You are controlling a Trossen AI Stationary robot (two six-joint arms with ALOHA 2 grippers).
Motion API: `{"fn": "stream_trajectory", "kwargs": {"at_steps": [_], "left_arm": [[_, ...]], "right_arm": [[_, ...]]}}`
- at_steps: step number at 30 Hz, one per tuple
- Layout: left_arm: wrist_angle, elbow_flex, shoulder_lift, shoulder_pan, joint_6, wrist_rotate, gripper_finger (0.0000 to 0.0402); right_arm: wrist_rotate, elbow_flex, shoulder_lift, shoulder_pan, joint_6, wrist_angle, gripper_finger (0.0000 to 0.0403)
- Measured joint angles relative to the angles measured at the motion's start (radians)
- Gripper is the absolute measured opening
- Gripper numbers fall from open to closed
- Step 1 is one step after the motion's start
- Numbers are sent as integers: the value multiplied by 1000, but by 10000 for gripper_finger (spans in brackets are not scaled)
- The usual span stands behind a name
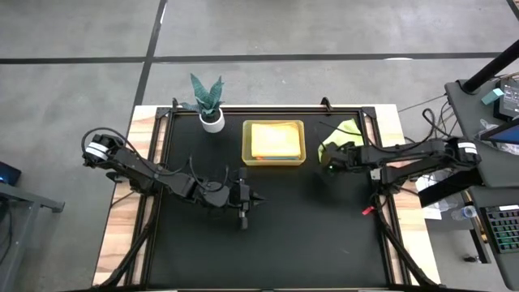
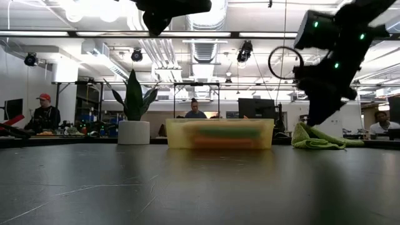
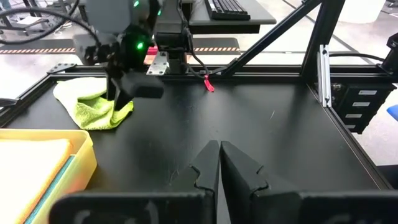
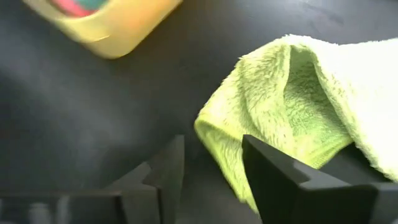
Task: Fold microfiber towels
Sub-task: Fold the green towel on the table
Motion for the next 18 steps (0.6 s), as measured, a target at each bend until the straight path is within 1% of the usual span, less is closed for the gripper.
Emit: {"fn": "stream_trajectory", "kwargs": {"at_steps": [5,9,14,16,18], "left_arm": [[0,0,0,0,0,0,2],[0,0,0,2,7,-1,2],[0,0,0,6,9,-23,2],[1,0,0,6,9,-39,2],[1,0,0,6,9,-46,2]], "right_arm": [[0,-97,27,-86,7,177,182],[-1,-146,72,-125,3,271,189],[5,-160,154,-130,-13,336,180],[4,-160,189,-128,-13,338,168],[-15,-160,216,-128,-12,339,146]]}}
